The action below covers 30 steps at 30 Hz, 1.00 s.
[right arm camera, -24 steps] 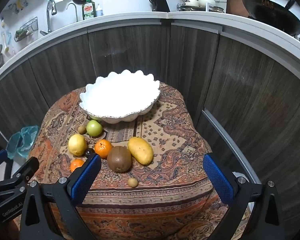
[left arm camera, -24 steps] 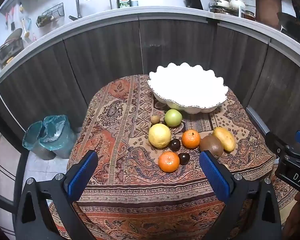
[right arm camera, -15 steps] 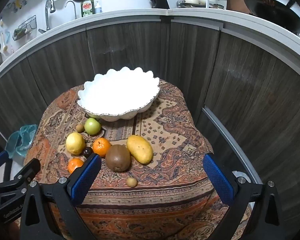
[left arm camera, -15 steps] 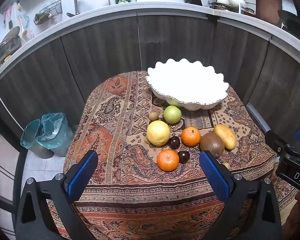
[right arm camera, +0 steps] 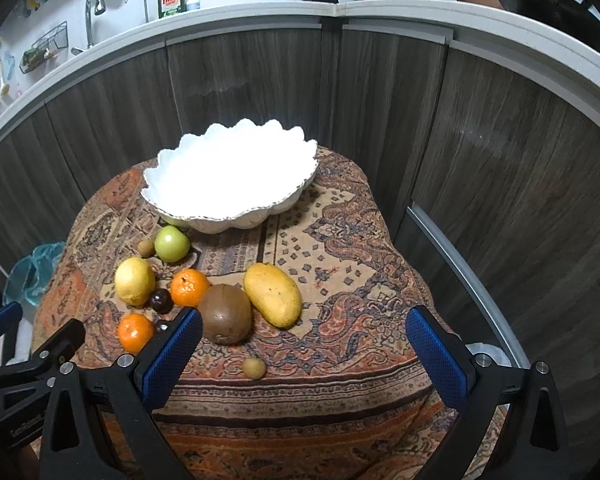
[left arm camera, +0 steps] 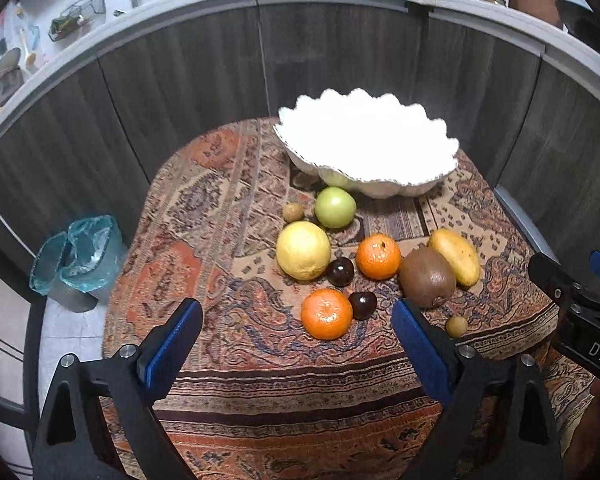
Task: Organize fruits
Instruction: 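Reach the left tool toward a mandarin while the right tool approaches a small round fruit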
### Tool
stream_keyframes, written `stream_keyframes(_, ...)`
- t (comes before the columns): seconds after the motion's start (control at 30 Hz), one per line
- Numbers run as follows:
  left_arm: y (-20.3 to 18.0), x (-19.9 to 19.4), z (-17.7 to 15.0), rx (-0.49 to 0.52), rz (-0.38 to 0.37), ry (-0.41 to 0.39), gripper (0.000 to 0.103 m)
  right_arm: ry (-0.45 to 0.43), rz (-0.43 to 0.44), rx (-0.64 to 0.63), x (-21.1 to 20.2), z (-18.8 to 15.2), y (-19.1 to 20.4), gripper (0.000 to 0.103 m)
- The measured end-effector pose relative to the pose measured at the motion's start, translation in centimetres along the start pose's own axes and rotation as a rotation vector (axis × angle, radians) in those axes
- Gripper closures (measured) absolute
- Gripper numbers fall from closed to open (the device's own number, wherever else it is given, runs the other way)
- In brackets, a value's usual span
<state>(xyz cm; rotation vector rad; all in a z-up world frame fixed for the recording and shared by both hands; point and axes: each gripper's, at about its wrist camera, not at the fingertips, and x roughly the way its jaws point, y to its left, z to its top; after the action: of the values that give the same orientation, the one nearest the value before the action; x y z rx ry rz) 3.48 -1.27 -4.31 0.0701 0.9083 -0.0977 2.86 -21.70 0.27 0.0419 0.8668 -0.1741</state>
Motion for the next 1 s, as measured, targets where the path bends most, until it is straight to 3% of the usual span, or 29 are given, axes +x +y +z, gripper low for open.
stream_keyframes(0.3, -1.5, 4.0, 0.0, 0.009, -0.054, 0.040, 0.008, 0.049, -0.008, -0.005, 3.3, -0.9, -0.4, 0.001)
stream_keyframes(0.43, -1.8, 5.9, -0.4, 0.036, -0.052, 0.081, 0.022, 0.076, 0.000, -0.021, 5.0, -1.6, -0.3, 0.009)
stream_keyframes(0.53, -1.9, 7.3, -1.0, 0.047, -0.058, 0.111, 0.024, 0.112, 0.014, -0.030, 6.2, -2.1, -0.1, 0.019)
stream_keyframes(0.9, -1.8, 10.0, -2.2, 0.071, -0.077, 0.169, 0.035, 0.186, 0.042, -0.062, 8.7, -3.6, 1.0, 0.027)
stream_keyframes(1.0, -1.8, 10.5, -2.3, 0.079, -0.083, 0.171, 0.044, 0.204, 0.055, -0.081, 9.1, -3.9, 1.5, 0.032)
